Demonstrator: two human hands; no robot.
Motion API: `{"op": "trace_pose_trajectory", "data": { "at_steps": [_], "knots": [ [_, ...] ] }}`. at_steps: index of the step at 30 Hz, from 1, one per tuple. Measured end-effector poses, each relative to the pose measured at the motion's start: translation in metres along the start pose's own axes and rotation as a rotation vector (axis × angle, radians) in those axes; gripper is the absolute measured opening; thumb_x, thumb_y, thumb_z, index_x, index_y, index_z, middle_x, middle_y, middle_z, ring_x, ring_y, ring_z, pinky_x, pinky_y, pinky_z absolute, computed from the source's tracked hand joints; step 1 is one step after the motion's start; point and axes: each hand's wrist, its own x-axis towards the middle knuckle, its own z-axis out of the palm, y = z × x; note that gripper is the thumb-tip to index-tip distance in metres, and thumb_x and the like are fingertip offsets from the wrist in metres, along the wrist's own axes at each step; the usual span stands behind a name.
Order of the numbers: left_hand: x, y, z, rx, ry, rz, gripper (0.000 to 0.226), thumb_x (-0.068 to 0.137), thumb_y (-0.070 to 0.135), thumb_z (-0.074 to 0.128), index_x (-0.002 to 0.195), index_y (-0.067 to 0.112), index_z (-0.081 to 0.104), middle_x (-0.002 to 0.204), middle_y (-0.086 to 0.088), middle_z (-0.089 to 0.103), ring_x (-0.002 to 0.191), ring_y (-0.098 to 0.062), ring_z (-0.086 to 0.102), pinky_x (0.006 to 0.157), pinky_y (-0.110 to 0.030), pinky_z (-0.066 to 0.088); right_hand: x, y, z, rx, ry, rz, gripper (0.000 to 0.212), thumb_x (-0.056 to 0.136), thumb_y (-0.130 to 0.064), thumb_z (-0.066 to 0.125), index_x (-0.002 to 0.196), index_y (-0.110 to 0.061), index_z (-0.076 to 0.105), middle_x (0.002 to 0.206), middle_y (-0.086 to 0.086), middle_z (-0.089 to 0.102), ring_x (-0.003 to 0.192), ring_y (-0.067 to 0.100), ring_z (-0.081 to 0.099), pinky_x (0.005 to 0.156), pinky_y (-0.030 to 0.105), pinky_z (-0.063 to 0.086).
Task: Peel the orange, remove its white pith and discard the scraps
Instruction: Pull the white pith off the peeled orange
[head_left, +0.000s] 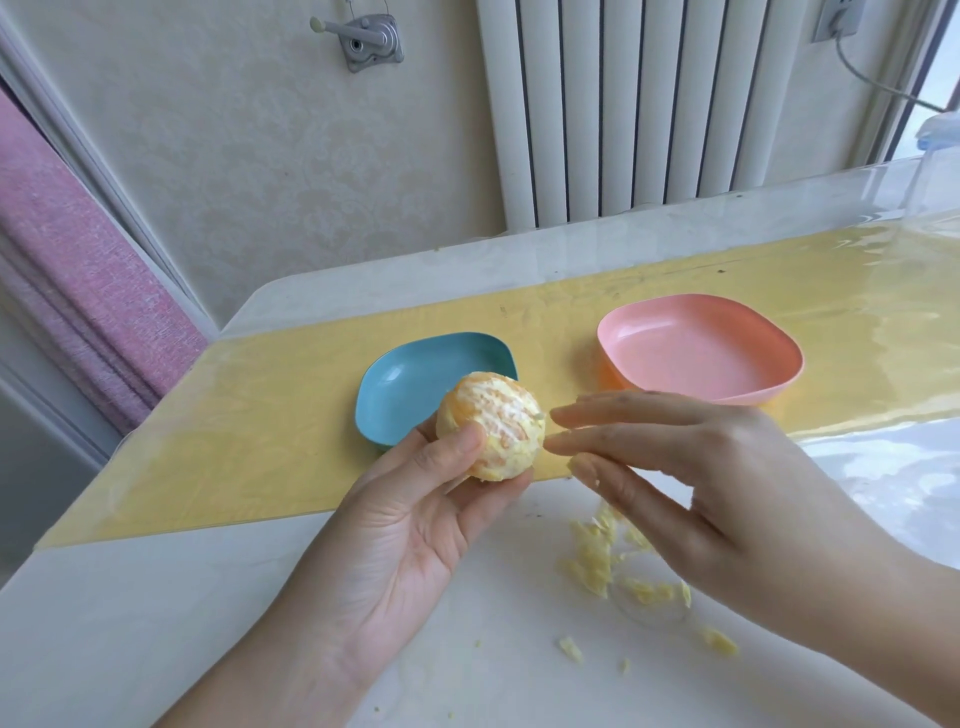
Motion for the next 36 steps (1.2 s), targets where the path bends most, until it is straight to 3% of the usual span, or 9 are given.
{"op": "trace_pose_trajectory", "data": {
  "at_steps": [2,4,7,16,27,36],
  "knots": [
    [-0.001,0.000,-0.001,0.027,-0.011,0.007,0.063,0.046,0.014,0.093,0.105,0.001,0.071,0.120,-0.018,0.065,0.110,-0.029,0.064,0.075,-0.032,0.057,0.000,0.001,0.000,0.013,0.048,0.037,0.027,0.091,-0.041,0.052,0.094,-0.028,0.075,0.097,-0.015,0.067,0.080,-0.013,0.057,0.068,0.004,0.041],
    [-0.002,-0.002,0.000,0.058,-0.030,0.012,0.067,0.048,0.015,0.092,0.109,0.000,0.068,0.118,-0.019,0.066,0.105,-0.028,0.066,0.076,-0.031,0.057,0.000,0.000,-0.001,0.103,0.146,0.082,0.025,0.081,-0.046,0.064,0.089,-0.026,0.075,0.086,-0.018,0.066,0.074,-0.008,0.061,0.065,0.006,0.046],
    [-0.004,-0.006,0.003,0.114,-0.023,0.051,0.073,0.046,0.016,0.093,0.112,0.001,0.066,0.114,-0.018,0.068,0.098,-0.025,0.069,0.076,-0.028,0.056,-0.001,-0.007,0.002,0.269,0.266,0.146,0.020,0.070,-0.038,0.076,0.085,-0.025,0.076,0.078,-0.016,0.070,0.069,-0.007,0.066,0.064,0.007,0.051],
    [-0.004,-0.012,0.004,0.270,0.068,0.242,0.058,0.038,0.013,0.093,0.092,0.017,0.074,0.111,-0.013,0.069,0.097,-0.023,0.069,0.074,-0.025,0.056,-0.004,-0.015,0.012,0.345,0.312,0.209,0.013,0.070,-0.016,0.073,0.081,-0.023,0.077,0.080,-0.025,0.070,0.063,-0.012,0.065,0.061,0.004,0.049],
    [-0.005,-0.012,0.007,0.281,0.035,0.228,0.063,0.036,0.023,0.096,0.094,0.016,0.073,0.114,-0.012,0.069,0.100,-0.024,0.069,0.076,-0.026,0.056,-0.002,-0.020,0.011,0.302,0.349,0.226,0.011,0.068,-0.014,0.072,0.071,-0.025,0.074,0.076,-0.024,0.070,0.061,-0.011,0.064,0.061,0.004,0.049],
    [-0.007,-0.012,0.009,0.356,0.056,0.283,0.046,0.044,0.010,0.084,0.086,0.026,0.073,0.106,-0.005,0.070,0.093,-0.019,0.070,0.076,-0.025,0.056,-0.002,-0.024,0.009,0.316,0.354,0.249,0.016,0.067,-0.014,0.072,0.067,-0.030,0.071,0.069,-0.025,0.069,0.060,-0.009,0.065,0.060,0.003,0.047]
  ]
}}
